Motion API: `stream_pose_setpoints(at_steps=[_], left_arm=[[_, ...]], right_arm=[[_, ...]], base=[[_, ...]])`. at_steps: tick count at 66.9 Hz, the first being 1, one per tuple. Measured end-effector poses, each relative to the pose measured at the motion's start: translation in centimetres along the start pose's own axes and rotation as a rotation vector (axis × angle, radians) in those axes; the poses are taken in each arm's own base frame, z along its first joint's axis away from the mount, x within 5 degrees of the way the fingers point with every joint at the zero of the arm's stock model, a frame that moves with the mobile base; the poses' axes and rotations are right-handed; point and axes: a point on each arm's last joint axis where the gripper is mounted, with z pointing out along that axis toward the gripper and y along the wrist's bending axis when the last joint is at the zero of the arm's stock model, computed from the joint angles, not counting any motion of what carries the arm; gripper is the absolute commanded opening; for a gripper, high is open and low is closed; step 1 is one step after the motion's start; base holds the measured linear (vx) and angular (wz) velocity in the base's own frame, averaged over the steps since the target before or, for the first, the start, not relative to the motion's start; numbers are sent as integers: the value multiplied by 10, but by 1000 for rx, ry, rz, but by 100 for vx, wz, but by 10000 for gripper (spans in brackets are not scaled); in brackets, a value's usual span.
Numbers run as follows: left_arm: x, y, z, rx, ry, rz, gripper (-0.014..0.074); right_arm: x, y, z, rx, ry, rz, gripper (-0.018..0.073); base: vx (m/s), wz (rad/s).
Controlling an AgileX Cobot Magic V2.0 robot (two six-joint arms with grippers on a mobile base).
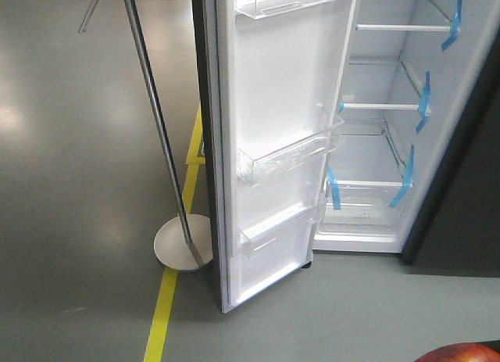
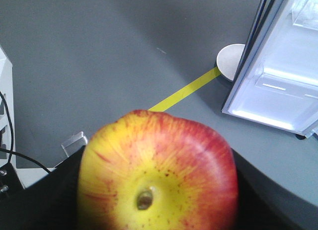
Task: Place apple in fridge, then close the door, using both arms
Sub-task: 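Approach the refrigerator door bins, keeping the apple in the right gripper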
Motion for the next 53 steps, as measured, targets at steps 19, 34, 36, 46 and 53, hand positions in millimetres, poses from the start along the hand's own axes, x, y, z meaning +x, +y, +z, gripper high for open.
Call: stream_pose_setpoints(at_steps=[19,34,36,46,53], left_arm=[[0,0,0,0,0,0,-6],[0,0,0,0,0,0,-6],[0,0,0,0,0,0,-6],[0,0,0,0,0,0,-6],[0,0,0,0,0,0,-6]], right_arm=[[0,0,0,-1,2,0,159],[0,0,0,-1,3,0,159],[0,0,0,-1,3,0,159],[0,0,0,-1,3,0,159],[0,0,0,-1,3,0,159]], base=[[16,1],[15,-3],[14,-4],[13,-3],[13,-3]])
